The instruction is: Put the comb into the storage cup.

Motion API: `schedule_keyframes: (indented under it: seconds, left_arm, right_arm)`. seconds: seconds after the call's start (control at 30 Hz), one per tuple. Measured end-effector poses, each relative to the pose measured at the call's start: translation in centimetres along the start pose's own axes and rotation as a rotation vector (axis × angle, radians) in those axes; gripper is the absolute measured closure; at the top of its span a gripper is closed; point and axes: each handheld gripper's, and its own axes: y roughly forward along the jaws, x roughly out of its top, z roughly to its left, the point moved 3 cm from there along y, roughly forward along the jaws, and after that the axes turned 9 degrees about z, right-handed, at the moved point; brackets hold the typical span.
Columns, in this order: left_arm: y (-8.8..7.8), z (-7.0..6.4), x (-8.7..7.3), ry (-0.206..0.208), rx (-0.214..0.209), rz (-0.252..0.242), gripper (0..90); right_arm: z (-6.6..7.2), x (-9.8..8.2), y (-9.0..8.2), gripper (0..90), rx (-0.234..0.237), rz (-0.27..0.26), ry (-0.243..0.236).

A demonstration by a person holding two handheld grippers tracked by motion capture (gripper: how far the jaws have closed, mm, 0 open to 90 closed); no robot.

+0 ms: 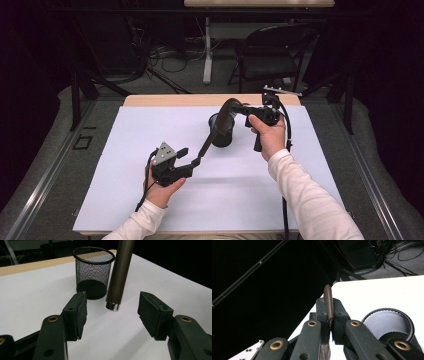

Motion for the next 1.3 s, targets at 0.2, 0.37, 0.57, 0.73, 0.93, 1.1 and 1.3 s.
schedule_keyframes:
  seconds: [0.2, 0.37, 0.57, 0.73, 0.93, 1.1, 1.3]
  left_arm:
    - [0.1, -0.1, 0.1, 0.031, -0.01, 0.007, 38.4]
    - [0.1, 0.3, 0.1, 0.008, -0.017, 0.021, 31.4]
    - [0.1, 0.6, 0.1, -0.001, -0.022, 0.019, 26.8]
    - [0.1, 0.9, 0.1, -0.007, -0.022, 0.01, 24.0]
    - [0.0, 1.3, 0.1, -0.009, -0.02, 0.013, 23.4]
    - [0.1, 1.5, 0.1, -0.015, -0.016, 0.019, 23.5]
    - [-0.1, 1.9, 0.2, -0.045, -0.022, 0.011, 23.1]
  right_arm:
    - [0.4, 0.6, -0.5, 86.8, 0.0, -0.019, -0.022]
    - [0.6, 1.2, -1.0, 86.8, -0.018, -0.03, -0.046]
    - [0.8, 1.8, -1.4, 86.7, -0.034, -0.035, -0.06]
    - [0.9, 2.0, -1.6, 86.7, -0.044, -0.035, -0.07]
    - [1.0, 2.3, -1.8, 86.7, -0.047, -0.039, -0.076]
    - [1.1, 2.7, -1.9, 86.7, -0.054, -0.042, -0.078]
    - [1.2, 3.3, -2.0, 86.7, -0.069, -0.051, -0.086]
